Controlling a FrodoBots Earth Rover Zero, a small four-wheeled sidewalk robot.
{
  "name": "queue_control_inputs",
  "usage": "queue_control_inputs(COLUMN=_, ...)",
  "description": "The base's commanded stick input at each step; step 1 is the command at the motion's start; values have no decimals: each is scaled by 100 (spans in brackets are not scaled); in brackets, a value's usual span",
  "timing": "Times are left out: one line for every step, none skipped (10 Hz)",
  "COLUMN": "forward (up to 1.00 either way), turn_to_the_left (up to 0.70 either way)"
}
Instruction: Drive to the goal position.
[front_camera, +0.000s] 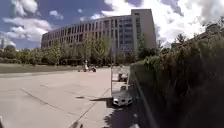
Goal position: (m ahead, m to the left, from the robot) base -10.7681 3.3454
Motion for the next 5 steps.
queue_control_inputs(forward=0, turn_to_the_left=0)
queue_control_inputs(forward=0, turn_to_the_left=0)
queue_control_inputs(forward=0, turn_to_the_left=0)
queue_control_inputs(forward=0, turn_to_the_left=0)
queue_control_inputs(forward=0, turn_to_the_left=0)
